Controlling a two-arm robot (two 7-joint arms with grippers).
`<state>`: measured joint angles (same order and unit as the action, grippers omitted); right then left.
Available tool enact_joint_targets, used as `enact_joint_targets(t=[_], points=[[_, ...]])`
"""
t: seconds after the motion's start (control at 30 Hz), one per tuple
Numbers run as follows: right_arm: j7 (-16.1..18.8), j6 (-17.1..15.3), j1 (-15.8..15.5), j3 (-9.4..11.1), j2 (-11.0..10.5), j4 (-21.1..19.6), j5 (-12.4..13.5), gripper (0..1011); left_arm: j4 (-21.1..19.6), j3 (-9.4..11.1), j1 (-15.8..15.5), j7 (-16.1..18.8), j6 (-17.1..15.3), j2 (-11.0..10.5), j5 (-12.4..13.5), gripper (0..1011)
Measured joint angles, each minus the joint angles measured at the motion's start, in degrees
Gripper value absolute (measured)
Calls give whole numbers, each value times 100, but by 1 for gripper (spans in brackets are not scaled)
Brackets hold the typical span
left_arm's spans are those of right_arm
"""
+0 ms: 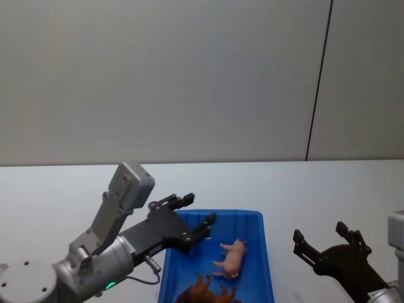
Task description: Pick up the two dolls from the table and place them into the box.
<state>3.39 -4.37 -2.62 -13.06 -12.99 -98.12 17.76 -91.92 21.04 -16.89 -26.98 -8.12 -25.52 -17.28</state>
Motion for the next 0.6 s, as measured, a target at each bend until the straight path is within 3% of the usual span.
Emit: enact_joint_targets(t=[0.07,0.17,0.43,0.6], points=[[0,0,0,0,0,0,0,1001,21,22,-28,-81,21,39,-26,624],[0,0,0,0,0,0,0,1001,57,61,-82,-250,67,106,-81,766],[0,0,0,0,0,0,0,1001,100,110,-145,-449,116,189,-143,967],[0,0,0,0,0,0,0,1001,123,135,-175,-556,141,231,-176,1002]])
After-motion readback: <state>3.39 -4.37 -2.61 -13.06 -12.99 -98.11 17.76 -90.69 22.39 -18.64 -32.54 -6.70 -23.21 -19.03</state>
